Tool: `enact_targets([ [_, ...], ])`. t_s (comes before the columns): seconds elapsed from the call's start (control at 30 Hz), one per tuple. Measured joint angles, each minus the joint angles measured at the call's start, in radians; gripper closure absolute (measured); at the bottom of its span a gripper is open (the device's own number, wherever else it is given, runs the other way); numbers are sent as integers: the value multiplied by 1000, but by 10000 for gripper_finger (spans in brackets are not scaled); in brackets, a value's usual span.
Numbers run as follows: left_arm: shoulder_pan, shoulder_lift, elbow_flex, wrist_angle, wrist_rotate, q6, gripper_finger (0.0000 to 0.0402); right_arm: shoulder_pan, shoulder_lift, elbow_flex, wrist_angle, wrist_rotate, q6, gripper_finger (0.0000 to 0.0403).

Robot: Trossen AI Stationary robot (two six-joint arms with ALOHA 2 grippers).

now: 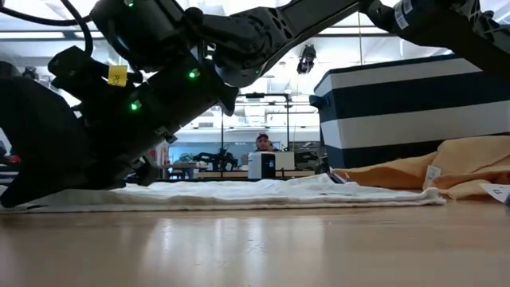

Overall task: Fold towel
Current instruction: Fold the white towel

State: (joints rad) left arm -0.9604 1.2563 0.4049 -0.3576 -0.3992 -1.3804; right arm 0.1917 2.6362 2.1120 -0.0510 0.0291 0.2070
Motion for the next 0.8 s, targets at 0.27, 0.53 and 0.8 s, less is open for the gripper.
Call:
enact_targets([
  [0.27, 0, 0, 0, 2, 0, 0, 275, -3, 0, 0, -2, 1, -22, 320],
  [0.53, 0, 0, 0, 10, 1, 0, 278, -3, -6, 17, -13, -12, -11, 341],
  [0.8, 0, 0, 0, 10, 4, 0, 278, -17, -6, 27, -11, -37, 76, 308],
])
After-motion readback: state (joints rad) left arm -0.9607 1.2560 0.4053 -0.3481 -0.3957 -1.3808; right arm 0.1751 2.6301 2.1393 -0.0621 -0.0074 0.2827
